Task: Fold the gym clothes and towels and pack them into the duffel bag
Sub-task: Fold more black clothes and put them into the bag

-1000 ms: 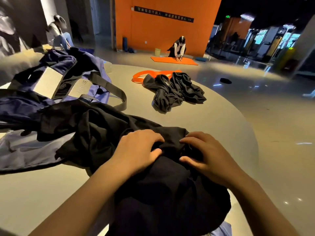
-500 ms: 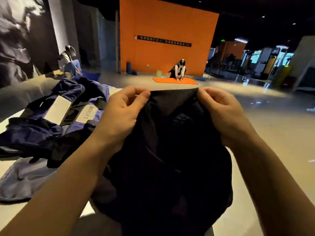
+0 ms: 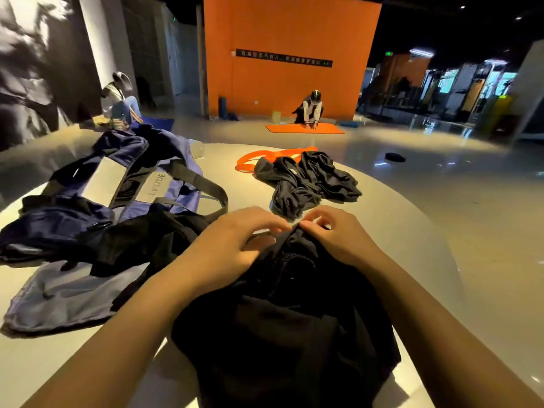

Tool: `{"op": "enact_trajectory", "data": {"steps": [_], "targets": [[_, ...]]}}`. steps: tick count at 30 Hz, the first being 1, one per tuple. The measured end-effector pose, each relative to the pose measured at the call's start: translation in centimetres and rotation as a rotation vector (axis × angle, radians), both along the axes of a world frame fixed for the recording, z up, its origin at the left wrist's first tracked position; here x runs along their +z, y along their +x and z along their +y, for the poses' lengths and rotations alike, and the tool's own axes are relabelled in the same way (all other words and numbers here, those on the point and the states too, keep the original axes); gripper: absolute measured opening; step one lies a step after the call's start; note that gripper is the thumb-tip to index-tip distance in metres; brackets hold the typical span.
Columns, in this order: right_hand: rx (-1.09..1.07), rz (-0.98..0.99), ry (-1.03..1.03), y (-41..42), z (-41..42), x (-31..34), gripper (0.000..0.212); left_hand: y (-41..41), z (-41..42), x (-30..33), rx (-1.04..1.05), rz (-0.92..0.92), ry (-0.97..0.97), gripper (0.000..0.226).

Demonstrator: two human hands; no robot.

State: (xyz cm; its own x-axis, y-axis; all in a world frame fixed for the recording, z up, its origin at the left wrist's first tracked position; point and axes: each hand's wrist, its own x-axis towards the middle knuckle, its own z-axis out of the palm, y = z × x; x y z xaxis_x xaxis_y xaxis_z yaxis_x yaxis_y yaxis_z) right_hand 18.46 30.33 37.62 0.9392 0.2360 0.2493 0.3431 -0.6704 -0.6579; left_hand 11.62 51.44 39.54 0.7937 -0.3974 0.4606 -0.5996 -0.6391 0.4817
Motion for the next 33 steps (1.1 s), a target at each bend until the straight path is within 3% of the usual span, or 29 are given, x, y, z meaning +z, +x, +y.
{"op": "enact_trajectory", "data": {"steps": [2,6,10,13,19,28,33], "targets": [[-0.022,-0.022,-0.021,-0.6,0.0,0.7,0.018,0.1,-0.6,0.5,-0.141,0.133,0.057,0.036],[-0.07,-0.2,-0.097,-3.7,-1.0,0.9,0.025,0.9,-0.5,0.1,-0.227,0.258,0.261,0.041],[-0.063,-0.261,-0.182,-7.4,-2.5,-0.9,0.025,0.9,-0.4,-0.1,-0.267,0.362,0.263,0.051],[-0.074,-0.145,-0.264,-8.1,-3.3,-2.2,0.029,1.3,-1.0,-0.4,-0.245,0.324,0.372,0.055],[-0.068,-0.082,-0.217,-6.8,-3.3,-1.8,0.028,2.3,-2.2,-1.3,-0.181,0.129,0.551,0.053],[-0.063,-0.098,-0.208,-6.3,-3.2,-2.3,0.035,2.8,-3.2,-1.3,-0.298,0.216,0.435,0.061],[-0.107,-0.099,-0.219,-6.0,-3.7,-3.3,0.039,3.9,-3.9,-1.7,-0.255,0.09,0.516,0.036]]}}
